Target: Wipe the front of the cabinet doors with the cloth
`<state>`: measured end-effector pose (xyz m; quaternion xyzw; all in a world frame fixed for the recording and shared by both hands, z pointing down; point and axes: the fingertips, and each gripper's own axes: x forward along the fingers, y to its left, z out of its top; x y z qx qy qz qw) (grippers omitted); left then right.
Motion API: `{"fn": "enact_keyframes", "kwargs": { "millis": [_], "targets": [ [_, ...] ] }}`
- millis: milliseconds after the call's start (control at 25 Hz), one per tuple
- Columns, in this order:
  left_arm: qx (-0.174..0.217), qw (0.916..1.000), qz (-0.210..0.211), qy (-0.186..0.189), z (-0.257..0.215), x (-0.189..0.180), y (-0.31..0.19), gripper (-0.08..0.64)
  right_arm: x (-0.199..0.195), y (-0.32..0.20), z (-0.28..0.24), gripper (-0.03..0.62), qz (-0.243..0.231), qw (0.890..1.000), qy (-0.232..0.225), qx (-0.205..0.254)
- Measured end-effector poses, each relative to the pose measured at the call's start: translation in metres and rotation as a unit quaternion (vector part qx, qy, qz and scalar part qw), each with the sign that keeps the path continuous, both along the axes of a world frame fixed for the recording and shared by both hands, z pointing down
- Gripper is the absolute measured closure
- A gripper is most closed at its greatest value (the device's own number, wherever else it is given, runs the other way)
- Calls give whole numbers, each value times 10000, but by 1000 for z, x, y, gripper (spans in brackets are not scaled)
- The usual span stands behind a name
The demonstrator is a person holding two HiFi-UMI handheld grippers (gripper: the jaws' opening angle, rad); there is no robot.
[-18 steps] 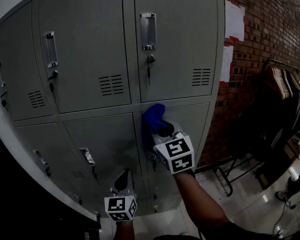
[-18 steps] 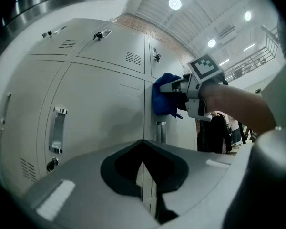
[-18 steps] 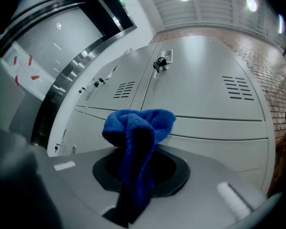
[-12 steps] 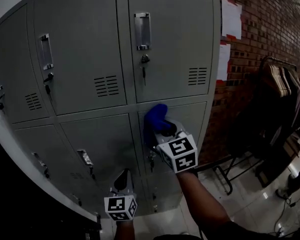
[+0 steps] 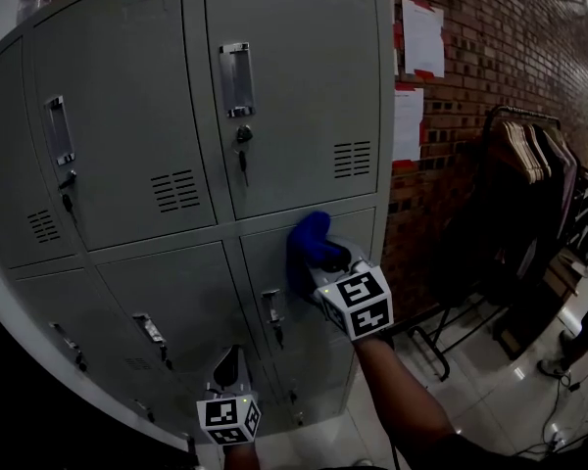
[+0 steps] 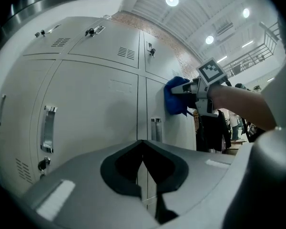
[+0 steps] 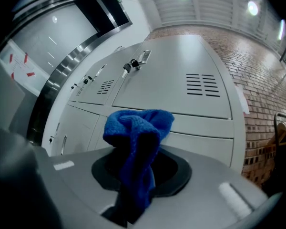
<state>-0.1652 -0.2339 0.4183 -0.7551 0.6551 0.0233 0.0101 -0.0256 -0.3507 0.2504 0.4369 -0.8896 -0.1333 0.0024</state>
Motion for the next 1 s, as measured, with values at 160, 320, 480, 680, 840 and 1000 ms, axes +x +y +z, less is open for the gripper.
{"fn": "enact_keyframes", "kwargs": {
  "millis": [160,320,480,680,840,1000],
  "targets": [
    [-14,10000,-1,20,1,2,1,548,18,-6,1,492,69,10000,-26,-55],
    [-30,10000,0,23,3,3,2,548,32,-9,2,525,171,9998,-48,-37],
    [-25,10000,-28,19,2,3,3,548,47,-14,3,528,306,9995,-98,-27],
    [-36,10000,-35,9,3,2,4,548,64,-19,1,531,508,9987,-85,8],
    [-44,10000,-20,14,4,3,4,548,82,-24,1,531,703,9975,-6,28],
    [-46,10000,-1,23,5,5,3,548,101,-30,2,531,882,9961,6,9]
  ]
}}
